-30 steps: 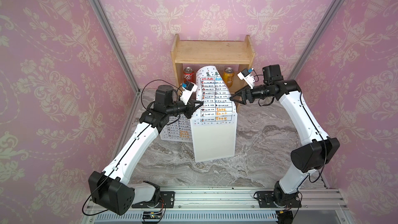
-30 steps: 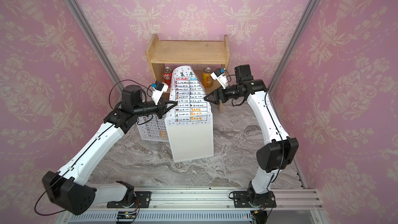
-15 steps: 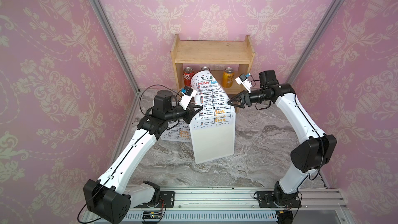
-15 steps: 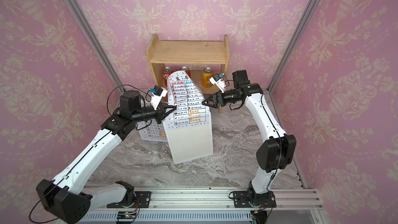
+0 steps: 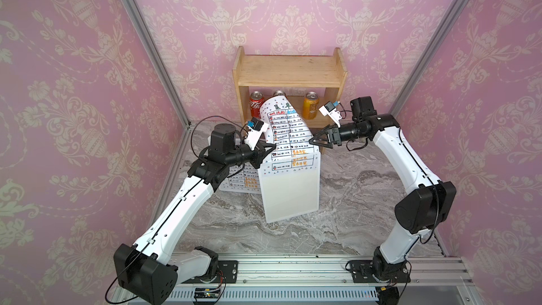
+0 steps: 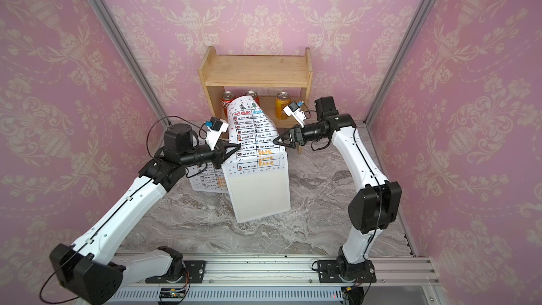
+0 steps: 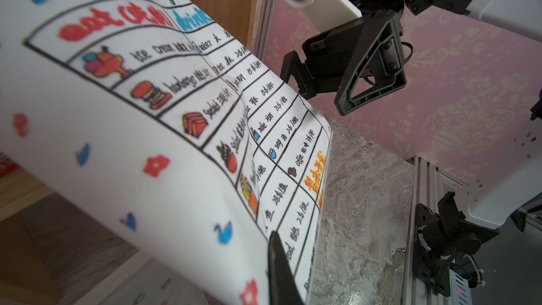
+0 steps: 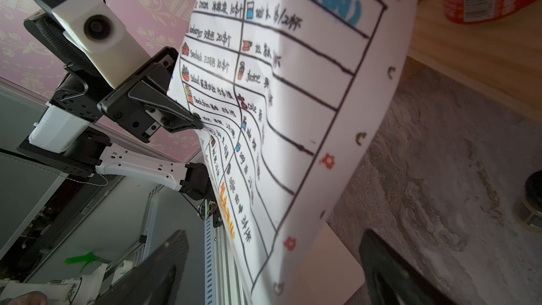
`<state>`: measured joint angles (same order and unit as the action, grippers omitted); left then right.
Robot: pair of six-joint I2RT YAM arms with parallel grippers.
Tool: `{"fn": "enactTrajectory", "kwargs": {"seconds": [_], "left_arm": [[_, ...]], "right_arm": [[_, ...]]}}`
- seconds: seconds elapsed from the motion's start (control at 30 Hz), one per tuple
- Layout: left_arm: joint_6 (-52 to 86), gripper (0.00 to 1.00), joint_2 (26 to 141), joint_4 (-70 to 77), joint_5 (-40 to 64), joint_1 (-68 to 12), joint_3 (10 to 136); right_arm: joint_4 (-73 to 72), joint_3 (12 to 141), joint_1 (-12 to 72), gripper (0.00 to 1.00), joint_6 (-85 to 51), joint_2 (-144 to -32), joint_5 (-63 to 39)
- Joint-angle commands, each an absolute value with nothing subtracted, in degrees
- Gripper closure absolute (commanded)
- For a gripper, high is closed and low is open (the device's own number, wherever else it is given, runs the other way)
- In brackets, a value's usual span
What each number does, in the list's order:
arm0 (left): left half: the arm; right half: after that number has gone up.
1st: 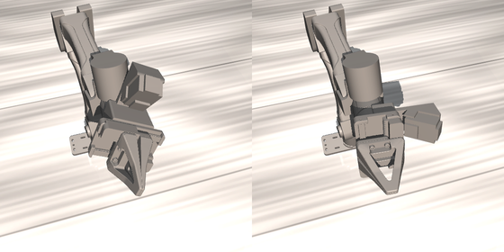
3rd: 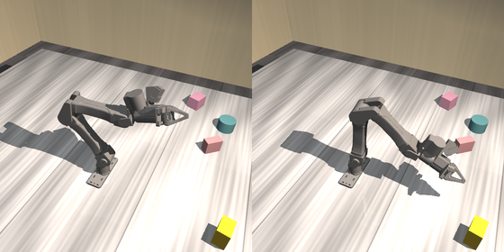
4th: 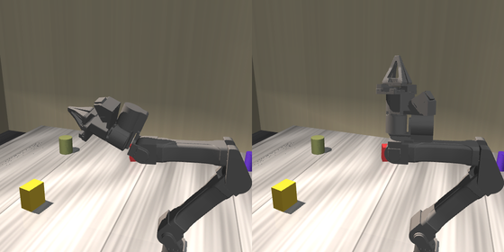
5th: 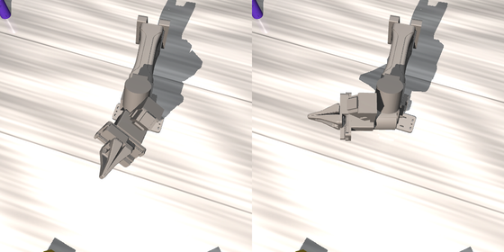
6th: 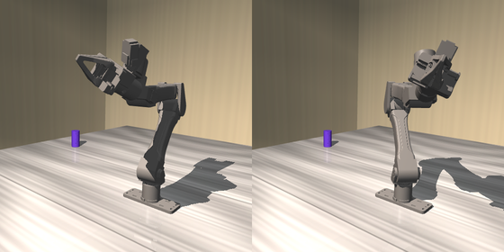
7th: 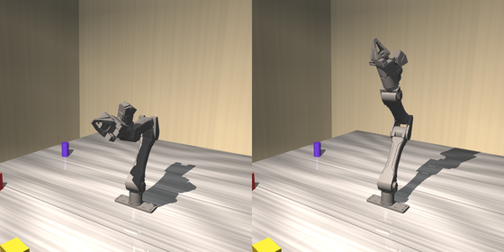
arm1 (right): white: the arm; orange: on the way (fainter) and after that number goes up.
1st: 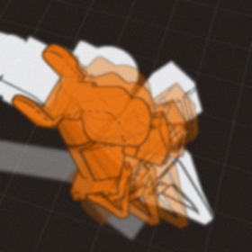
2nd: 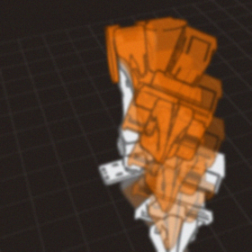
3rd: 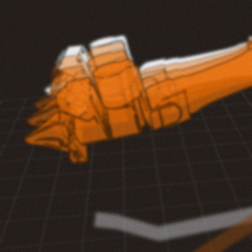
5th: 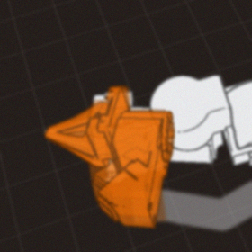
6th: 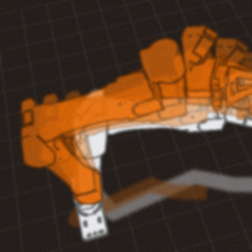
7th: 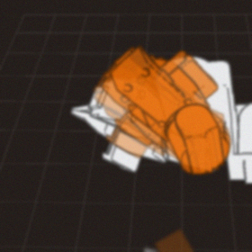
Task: Insert the menus into the narrow rack
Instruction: Insert the menu into the narrow rack.
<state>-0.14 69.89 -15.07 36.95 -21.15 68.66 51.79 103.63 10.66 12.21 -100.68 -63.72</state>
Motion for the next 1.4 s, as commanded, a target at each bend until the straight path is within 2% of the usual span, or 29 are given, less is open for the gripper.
{"fn": "enactTrajectory", "kwargs": {"seconds": [0.0,0.23,0.57,0.83,1.2,1.37], "left_arm": [[-0.5,0.96,67.9,-13.7,36.3,-21.8,67.8],[0.0,0.96,67.2,-12.5,36.5,-21.9,67.0],[0.7,0.95,66.8,-10.9,35.9,-22.4,64.7],[1.0,0.94,66.5,-10.7,35.8,-22.6,64.0],[0.3,0.8,64.3,-13.1,34.5,-22.8,63.6],[-0.6,0.63,63.9,-13.7,33.7,-22.8,64.0]], "right_arm": [[53.8,103.2,11.7,0.06,13.4,-101.7,-64.4],[51.8,103.9,12.7,0.05,11.9,-102.5,-65.9],[45.7,104.9,14.2,0.13,7.6,-101.2,-66.5],[45.2,105.2,14.1,0.15,7.3,-98.6,-63.6],[44.9,107.4,14.2,0.22,6.4,-96.9,-62.6],[45.4,107.3,14.2,0.23,6.8,-95.7,-62.2]]}}
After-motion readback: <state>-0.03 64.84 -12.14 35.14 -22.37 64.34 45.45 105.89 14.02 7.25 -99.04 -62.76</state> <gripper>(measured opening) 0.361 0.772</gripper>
